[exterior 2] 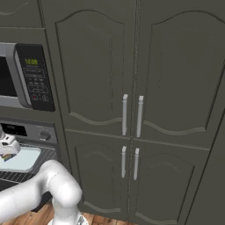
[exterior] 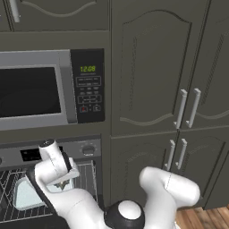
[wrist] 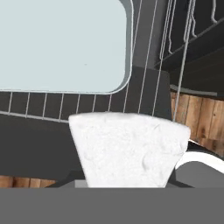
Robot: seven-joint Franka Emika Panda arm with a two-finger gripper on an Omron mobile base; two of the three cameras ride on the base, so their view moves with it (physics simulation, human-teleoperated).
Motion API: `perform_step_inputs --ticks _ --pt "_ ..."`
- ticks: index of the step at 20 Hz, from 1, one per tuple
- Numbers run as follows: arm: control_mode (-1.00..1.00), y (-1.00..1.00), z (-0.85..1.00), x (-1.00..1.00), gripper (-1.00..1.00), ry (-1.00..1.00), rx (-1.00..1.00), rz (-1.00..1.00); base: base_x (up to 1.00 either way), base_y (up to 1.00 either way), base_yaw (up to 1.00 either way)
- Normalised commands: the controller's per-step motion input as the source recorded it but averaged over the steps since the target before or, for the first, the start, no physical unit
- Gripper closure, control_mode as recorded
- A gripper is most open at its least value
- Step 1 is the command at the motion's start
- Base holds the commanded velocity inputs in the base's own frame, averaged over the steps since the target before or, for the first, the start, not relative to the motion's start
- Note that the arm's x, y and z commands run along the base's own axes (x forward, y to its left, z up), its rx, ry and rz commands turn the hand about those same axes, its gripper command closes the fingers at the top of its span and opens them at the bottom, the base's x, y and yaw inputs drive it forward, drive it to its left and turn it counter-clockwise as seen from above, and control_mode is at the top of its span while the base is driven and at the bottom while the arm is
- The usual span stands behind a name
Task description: Take the baked cake out of the oven and place it on the plate for cooling. Then close the oven door.
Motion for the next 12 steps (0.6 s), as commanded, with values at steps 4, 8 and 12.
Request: perform_step_inputs --ticks 4,8,12 --pt "-1.0 -0.51 0.28 -0.16 1.0 0.0 0.01 -0.01 0.0 0.0 0.0" --pt "-1.0 -0.5 0.25 -0.11 1.0 0.0 0.0 0.0 0.0 0.0 0.0" --pt "-1.0 -0.51 0.2 -0.18 1.0 0.0 0.0 0.0 0.0 0.0 0.0"
